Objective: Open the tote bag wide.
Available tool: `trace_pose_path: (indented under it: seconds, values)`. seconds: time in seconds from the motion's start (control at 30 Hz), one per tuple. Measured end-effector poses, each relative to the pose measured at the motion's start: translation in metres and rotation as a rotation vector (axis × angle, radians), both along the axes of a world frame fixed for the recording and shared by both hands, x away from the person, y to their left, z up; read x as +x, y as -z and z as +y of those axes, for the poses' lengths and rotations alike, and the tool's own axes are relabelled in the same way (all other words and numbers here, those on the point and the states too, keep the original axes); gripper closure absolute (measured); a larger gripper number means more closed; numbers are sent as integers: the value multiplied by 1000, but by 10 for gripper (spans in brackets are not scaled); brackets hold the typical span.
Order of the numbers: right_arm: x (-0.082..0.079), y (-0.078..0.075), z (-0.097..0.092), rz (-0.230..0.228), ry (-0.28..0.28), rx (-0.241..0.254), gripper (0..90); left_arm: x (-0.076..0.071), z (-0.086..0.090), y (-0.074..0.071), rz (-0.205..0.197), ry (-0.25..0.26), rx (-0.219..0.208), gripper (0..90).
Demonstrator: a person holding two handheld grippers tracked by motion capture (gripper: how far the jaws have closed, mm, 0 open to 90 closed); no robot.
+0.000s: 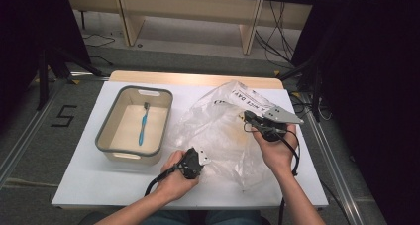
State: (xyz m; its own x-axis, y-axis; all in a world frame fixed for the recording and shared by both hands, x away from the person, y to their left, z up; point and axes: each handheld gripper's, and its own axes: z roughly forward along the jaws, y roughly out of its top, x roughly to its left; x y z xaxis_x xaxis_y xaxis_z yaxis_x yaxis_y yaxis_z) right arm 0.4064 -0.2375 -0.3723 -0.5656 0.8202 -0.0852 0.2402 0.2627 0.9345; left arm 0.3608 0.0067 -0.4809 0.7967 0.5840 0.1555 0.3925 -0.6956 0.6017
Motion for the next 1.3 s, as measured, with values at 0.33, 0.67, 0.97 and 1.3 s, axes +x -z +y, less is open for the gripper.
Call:
trace_pose_path:
  seconds: [0.33,0.67,0.97,1.3]
  values:
    - [1,-4,-1,-5,5,9,900,0,0,0,-1,0,0,892]
    - [3,-6,-1,-8,10,18,900,-1,0,0,-1,-2,1,892]
    - [4,-10,-1,-20,18,30,900,-2,-1,0,-15,4,10,892]
    - [6,-11,-1,-19,19,32,900,-2,-1,0,-22,5,14,885]
